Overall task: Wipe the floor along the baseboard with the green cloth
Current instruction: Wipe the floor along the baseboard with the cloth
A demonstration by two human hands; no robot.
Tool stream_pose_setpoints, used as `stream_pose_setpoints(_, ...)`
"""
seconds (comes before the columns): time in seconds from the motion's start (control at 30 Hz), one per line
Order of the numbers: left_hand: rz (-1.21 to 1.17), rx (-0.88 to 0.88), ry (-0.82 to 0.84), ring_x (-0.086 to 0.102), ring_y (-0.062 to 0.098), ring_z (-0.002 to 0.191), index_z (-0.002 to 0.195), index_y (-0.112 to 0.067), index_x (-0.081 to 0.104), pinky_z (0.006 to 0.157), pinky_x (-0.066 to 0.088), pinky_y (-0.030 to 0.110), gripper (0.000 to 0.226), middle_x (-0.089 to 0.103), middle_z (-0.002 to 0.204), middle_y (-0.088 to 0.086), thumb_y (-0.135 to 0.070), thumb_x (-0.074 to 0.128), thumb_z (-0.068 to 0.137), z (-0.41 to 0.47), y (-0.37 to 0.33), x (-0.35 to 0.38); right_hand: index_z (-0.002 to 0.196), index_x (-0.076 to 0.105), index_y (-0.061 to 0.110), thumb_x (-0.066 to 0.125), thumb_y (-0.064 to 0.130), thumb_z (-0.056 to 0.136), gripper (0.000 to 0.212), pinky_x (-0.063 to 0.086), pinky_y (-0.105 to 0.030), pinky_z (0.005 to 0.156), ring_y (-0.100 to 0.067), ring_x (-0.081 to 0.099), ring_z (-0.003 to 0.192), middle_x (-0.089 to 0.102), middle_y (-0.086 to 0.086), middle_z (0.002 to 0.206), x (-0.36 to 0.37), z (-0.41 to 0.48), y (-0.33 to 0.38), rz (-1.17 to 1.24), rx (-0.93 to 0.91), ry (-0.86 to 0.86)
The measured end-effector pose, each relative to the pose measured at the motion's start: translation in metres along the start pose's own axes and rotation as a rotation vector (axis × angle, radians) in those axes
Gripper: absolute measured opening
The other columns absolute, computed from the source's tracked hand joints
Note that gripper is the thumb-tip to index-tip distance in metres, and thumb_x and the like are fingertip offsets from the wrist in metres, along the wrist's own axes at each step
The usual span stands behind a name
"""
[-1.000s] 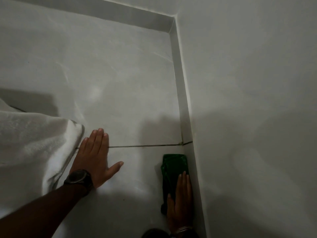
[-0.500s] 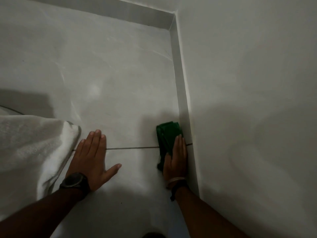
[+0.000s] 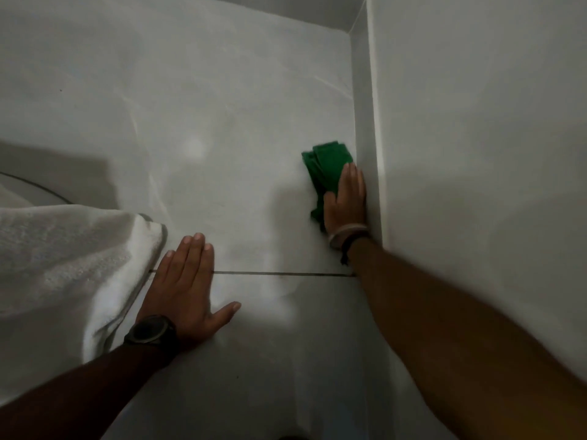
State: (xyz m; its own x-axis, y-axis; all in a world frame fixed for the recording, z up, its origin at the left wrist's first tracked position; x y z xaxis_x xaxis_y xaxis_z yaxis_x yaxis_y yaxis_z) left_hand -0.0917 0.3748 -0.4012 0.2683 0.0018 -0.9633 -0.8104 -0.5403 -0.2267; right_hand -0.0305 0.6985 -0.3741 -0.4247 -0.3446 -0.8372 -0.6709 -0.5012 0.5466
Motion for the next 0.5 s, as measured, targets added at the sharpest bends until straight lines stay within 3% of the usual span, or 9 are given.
stream_pose_setpoints(0.23, 0.001, 0.002, 0.008, 0.012, 0.038, 0.155, 0.157, 0.003, 0.026, 0.124, 0.011, 0.052, 0.110, 0.019, 0.167, 0.024, -0.078, 0.045, 0.084, -0.001, 0.000, 0.000, 0.147, 0.012, -0.001, 0.032, 0.018, 0.075, 0.078, 0.000, -0.033, 0.118, -0.027, 0.001, 0.145, 0.008, -0.016, 0.157, 0.004, 0.033, 0.004, -0.011, 0.002, 0.107)
stream_pose_setpoints(0.5, -0.023, 0.005, 0.016, 0.020, 0.041, 0.153, 0.154, 0.005, 0.030, 0.122, 0.015, 0.054, 0.109, 0.024, 0.165, 0.026, -0.076, 0.050, 0.083, -0.001, -0.002, -0.004, 0.147, 0.014, 0.001, 0.038, 0.015, 0.076, 0.077, 0.001, -0.036, 0.118, -0.028, 0.003, 0.144, 0.012, -0.015, 0.157, -0.002, -0.065, -0.014, -0.041, 0.020, 0.080)
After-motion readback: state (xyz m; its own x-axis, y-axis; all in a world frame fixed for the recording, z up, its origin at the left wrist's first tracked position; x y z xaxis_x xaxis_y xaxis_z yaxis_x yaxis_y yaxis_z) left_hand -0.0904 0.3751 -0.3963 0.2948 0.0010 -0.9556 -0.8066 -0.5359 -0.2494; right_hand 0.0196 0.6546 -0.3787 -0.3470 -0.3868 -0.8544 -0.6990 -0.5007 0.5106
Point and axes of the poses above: each hand's wrist, its own z-axis towards the middle knuckle, its own x-axis out of the palm, y = z × x, the point moved 5 cm from there along z, towards the middle knuckle
